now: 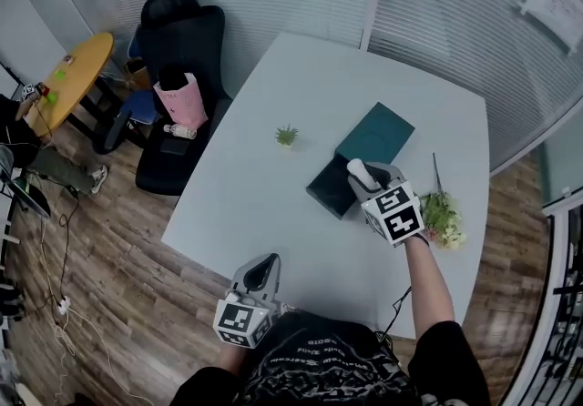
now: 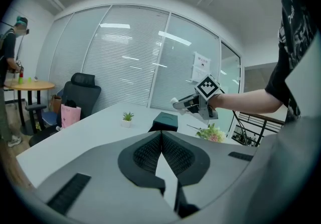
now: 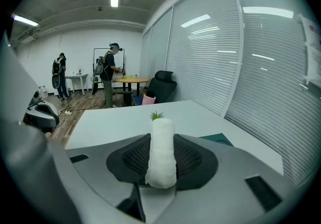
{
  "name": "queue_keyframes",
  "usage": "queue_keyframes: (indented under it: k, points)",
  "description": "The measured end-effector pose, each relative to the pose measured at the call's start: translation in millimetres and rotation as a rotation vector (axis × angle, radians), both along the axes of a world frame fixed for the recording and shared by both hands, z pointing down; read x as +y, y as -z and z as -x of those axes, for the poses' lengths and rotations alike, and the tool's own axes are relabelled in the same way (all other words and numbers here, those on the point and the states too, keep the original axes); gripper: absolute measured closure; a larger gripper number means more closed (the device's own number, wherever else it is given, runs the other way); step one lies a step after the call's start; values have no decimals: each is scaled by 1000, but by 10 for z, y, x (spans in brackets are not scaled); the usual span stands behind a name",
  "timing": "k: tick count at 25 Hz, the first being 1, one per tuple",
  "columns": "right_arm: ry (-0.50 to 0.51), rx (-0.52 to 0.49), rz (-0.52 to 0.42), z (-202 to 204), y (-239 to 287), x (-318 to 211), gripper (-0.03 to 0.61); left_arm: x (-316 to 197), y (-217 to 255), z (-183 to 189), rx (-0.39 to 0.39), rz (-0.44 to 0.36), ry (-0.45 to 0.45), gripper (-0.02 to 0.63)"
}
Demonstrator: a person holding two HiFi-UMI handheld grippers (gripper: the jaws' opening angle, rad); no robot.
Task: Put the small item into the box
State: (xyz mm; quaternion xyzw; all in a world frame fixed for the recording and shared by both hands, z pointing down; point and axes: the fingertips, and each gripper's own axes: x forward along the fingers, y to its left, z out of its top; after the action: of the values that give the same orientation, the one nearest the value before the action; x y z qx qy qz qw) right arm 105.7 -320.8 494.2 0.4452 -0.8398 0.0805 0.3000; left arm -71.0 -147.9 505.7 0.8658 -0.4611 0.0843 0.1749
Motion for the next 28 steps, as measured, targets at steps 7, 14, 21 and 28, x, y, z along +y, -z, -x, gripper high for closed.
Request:
queue_keyframes:
  k: [7,14,21,28]
  points:
    - [38,73,119,-65,-387,-295,434,-53,29,127,33,27,79,595]
    - [8,85,235,-84,-829,-547,434,-101,25,131,14,36,89,595]
    - [18,103,338,66,-1187,-632,434,-197,39,99,1,33,87,595]
    - [15,145,415,119,-1445,-636,434,-215,-6,117,-36,49,87,595]
